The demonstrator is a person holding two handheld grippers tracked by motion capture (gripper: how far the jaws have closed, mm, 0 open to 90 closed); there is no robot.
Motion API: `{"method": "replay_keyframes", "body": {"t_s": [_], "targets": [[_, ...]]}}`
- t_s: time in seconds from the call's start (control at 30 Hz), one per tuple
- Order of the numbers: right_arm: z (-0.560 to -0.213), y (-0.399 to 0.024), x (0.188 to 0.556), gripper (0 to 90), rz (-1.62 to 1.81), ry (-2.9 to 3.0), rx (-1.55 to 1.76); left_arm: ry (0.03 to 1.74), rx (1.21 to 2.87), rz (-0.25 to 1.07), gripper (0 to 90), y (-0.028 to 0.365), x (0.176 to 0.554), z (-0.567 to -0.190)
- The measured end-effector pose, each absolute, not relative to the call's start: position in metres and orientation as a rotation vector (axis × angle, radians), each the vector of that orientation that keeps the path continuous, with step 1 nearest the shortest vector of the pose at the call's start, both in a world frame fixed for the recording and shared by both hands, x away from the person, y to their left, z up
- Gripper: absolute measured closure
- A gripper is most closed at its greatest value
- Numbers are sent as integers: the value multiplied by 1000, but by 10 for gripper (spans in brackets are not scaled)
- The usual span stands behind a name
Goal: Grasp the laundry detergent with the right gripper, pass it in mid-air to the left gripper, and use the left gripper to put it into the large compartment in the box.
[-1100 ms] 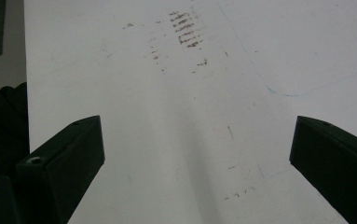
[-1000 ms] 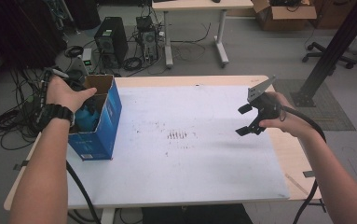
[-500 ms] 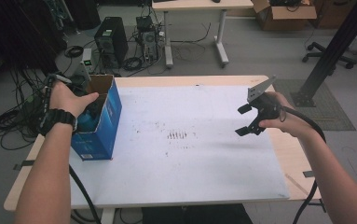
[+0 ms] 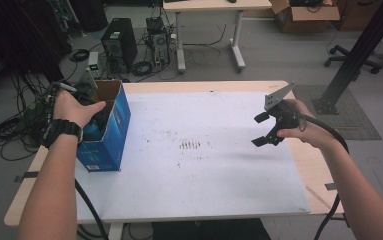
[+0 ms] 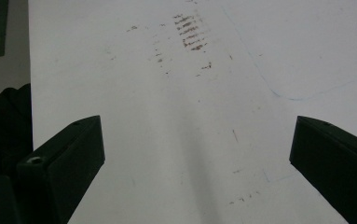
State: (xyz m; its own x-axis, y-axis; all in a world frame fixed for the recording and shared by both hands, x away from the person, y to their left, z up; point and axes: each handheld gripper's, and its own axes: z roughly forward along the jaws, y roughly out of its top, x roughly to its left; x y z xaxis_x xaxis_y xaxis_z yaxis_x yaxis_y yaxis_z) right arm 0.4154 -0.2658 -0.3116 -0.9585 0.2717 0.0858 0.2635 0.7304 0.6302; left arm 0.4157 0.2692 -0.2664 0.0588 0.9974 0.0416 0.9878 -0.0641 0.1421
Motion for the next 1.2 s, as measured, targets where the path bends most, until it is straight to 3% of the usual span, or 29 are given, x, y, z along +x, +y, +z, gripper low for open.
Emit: {"method": "replay_keyframes", "body": {"t_s": [0.57, 0.9, 1.2], "targets": [[-313, -264, 410, 30, 1051, 2923, 434, 2073, 2227, 197, 341, 269, 412, -259], [-306, -264, 406, 30, 1060, 2915, 419, 2014, 2250, 276, 283, 263, 404, -220], [-304, -261, 405, 30, 1058, 2914, 403, 1871, 2320, 309, 180, 229, 399, -190]]}}
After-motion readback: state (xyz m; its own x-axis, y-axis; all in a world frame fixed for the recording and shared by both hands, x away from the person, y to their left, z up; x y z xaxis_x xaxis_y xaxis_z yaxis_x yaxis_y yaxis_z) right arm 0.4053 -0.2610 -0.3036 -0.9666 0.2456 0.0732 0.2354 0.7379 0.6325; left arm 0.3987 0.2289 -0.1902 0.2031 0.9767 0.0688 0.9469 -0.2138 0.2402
